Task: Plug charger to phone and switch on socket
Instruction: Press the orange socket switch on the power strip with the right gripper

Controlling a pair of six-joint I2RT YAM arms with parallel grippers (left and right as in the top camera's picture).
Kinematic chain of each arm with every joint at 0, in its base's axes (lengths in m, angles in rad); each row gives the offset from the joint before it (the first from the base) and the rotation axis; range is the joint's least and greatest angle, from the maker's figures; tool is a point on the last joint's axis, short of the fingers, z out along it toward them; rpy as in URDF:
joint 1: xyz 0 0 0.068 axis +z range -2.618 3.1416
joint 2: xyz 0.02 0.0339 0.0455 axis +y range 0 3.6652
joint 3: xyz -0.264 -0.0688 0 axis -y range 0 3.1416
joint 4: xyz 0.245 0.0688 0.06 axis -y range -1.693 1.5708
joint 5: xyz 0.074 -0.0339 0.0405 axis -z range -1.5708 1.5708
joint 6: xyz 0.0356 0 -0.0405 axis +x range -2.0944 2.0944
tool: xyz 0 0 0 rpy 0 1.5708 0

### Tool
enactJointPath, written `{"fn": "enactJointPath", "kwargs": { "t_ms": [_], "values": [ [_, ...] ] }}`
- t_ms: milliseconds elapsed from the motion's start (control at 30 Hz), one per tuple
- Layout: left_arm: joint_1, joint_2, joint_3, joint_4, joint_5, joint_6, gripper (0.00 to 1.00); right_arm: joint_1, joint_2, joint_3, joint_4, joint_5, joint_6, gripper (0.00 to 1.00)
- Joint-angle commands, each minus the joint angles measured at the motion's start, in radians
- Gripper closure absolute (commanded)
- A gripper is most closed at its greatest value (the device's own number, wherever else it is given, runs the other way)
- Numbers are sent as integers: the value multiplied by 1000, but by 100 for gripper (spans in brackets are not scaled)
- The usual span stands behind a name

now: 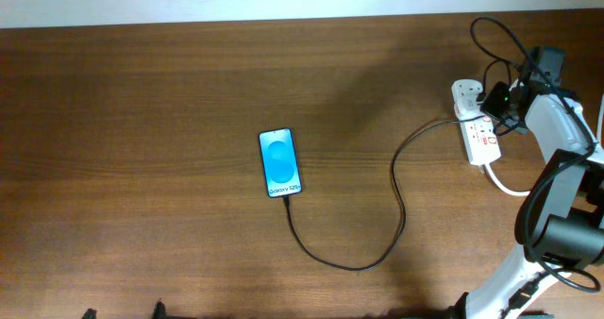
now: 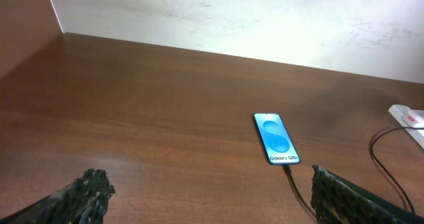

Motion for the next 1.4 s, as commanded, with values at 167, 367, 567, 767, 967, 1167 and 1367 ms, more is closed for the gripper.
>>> {"fn": "enactJointPath", "kwargs": {
  "t_ms": [167, 367, 567, 767, 967, 1167, 1367],
  "values": [
    [-3, -6, 5, 1, -7, 15, 1, 5, 29, 3, -6, -50, -10, 96],
    [-3, -6, 4, 1, -7, 15, 1, 6, 85, 3, -10, -84, -10, 96],
    [-3, -6, 5, 1, -7, 15, 1, 35, 97, 3, 1, -83, -10, 96],
    [-3, -6, 4, 1, -7, 15, 1, 79, 138, -4, -3, -94, -10, 96],
    [-3, -6, 4, 1, -7, 15, 1, 85, 132, -3, -37, -200, -10, 96],
    [-3, -6, 4, 1, -7, 15, 1, 69, 90, 2, -52, 12, 9, 96],
    [-3, -6, 4, 1, -7, 15, 1, -10, 67, 262, -297, -20, 72, 96]
  ]
}}
